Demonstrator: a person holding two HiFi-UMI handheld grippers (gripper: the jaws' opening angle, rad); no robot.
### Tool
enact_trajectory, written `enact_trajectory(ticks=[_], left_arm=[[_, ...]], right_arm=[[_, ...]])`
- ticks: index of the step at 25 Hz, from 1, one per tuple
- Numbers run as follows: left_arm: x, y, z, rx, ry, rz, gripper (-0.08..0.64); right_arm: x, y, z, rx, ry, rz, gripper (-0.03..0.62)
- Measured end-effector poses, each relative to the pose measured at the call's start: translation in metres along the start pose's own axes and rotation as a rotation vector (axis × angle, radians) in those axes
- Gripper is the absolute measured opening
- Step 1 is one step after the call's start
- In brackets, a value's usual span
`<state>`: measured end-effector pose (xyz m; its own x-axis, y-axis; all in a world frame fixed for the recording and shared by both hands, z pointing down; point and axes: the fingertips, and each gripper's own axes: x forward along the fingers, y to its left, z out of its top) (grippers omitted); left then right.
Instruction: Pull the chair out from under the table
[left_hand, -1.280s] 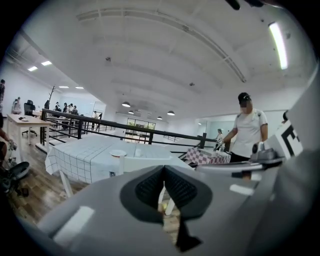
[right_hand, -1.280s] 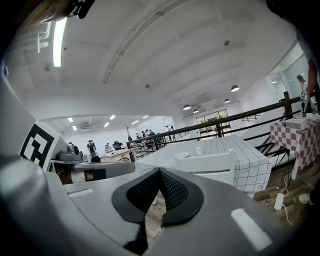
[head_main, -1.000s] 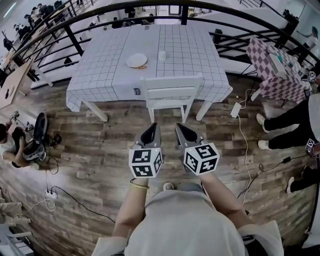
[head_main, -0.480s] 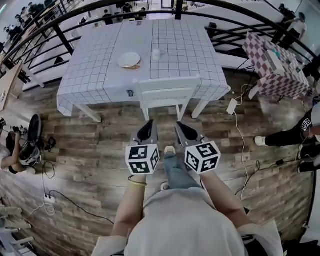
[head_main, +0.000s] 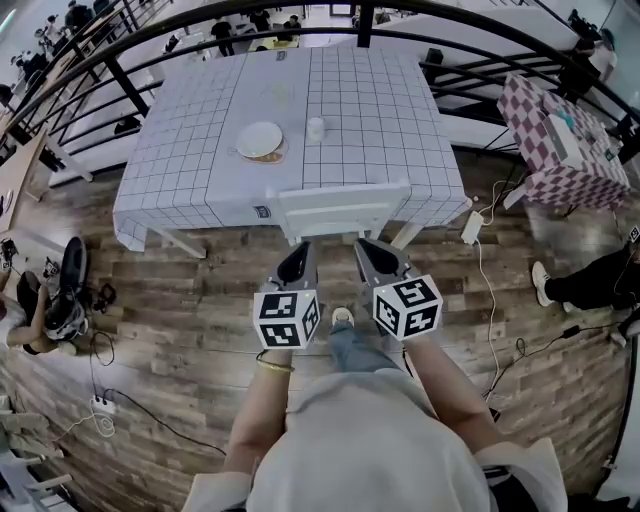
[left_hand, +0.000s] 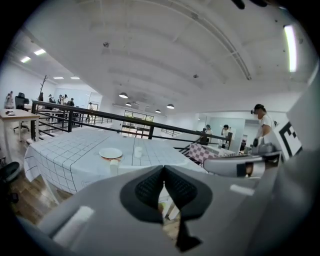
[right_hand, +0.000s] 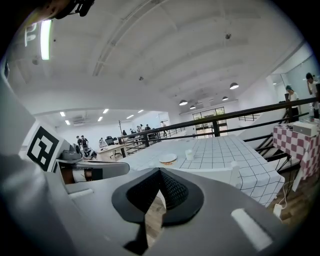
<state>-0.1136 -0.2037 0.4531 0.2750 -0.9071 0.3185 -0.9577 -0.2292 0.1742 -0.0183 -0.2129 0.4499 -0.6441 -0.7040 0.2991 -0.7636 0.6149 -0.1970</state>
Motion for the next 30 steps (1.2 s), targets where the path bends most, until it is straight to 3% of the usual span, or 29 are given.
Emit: enact_trajectory(ticks=[11, 17, 21, 25, 30], left_arm=[[0.081, 0.024, 0.017, 0.018, 0.056, 0.015, 0.009], [0.121, 0.031, 0.012, 0.084, 0.137, -0.014, 0.011], [0.143, 0.035, 0.004, 0.128, 0.199, -0.056, 0.093], [0.159, 0.036, -0.007, 0.213, 0.275, -0.102, 0.147], [0.171, 0.036, -0.015, 0.35, 0.365, -0.165, 0.228]], right_arm=[[0.065, -0.059, 0.017, -0.07, 0.086, 0.048, -0.003], [0.096, -0.097, 0.017, -0.115, 0.155, 0.063, -0.002], [0.114, -0.116, 0.014, -0.152, 0.207, 0.091, 0.003], [0.127, -0.126, 0.005, -0.251, 0.289, 0.147, 0.1], [0.138, -0.13, -0.008, -0.446, 0.414, 0.24, 0.224]])
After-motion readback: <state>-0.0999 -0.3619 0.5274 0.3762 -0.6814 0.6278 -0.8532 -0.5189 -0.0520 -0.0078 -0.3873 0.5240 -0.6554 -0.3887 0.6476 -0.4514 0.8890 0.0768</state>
